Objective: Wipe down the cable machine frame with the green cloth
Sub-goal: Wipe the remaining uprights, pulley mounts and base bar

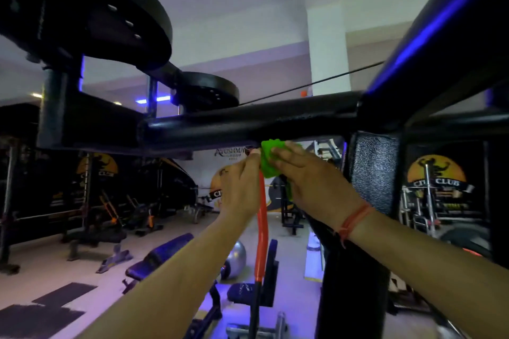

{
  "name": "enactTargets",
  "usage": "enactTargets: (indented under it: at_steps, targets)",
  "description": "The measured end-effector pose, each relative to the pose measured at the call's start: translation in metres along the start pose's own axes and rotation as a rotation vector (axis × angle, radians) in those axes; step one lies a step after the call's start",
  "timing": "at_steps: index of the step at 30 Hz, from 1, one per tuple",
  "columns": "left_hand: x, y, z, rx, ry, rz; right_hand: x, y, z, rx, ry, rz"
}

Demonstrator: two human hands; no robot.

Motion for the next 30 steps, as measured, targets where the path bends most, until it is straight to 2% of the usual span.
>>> enactTargets:
  at_steps: [2,5,11,13,15,18,20,23,25,28,30]
  targets:
    - [-0.006,-0.013,0.003,-0.039,0.043,0.151,-0.009,0.001,0.024,-0.048,0.053,0.055]
    - [-0.007,-0.019,0.007,-0.033,0.076,0.259,-0.012,0.001,0.041,-0.105,0.095,0.156]
    - [-0.007,-0.023,0.011,-0.037,0.082,0.29,0.006,-0.006,0.007,-0.153,-0.04,0.012]
    - [-0.013,-0.025,0.014,-0.049,0.103,0.314,0.004,-0.009,0.024,-0.174,0.011,0.015]
    - [-0.019,-0.028,0.019,-0.051,0.141,0.376,-0.009,-0.012,0.054,-0.247,0.159,0.056]
    - [-0.019,-0.039,0.03,-0.091,0.12,0.372,-0.02,-0.005,0.083,-0.355,0.367,0.167]
    - [-0.019,-0.049,0.042,-0.106,0.11,0.382,-0.006,0.004,0.08,-0.342,0.314,0.201]
    - [-0.025,-0.062,0.062,-0.129,0.083,0.325,0.005,0.013,0.088,-0.22,0.145,0.207]
    - [-0.026,-0.075,0.076,-0.195,0.023,0.293,-0.014,0.004,0.114,-0.232,0.21,0.213]
    - [-0.034,-0.092,0.092,-0.274,-0.037,0.202,-0.025,0.0,0.143,-0.346,0.399,0.294]
    - [-0.042,-0.099,0.099,-0.287,-0.043,0.161,0.007,0.017,0.129,-0.316,0.328,0.338]
Point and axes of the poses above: each hand's wrist, its own z-axis away from the middle knuckle, its own y-axis out of the back of the hand, x = y × z, the point moved 10 cm from there along -z, towards the middle knuckle, and after that the axes turned 5 degrees about -x, right-handed, at the moved point
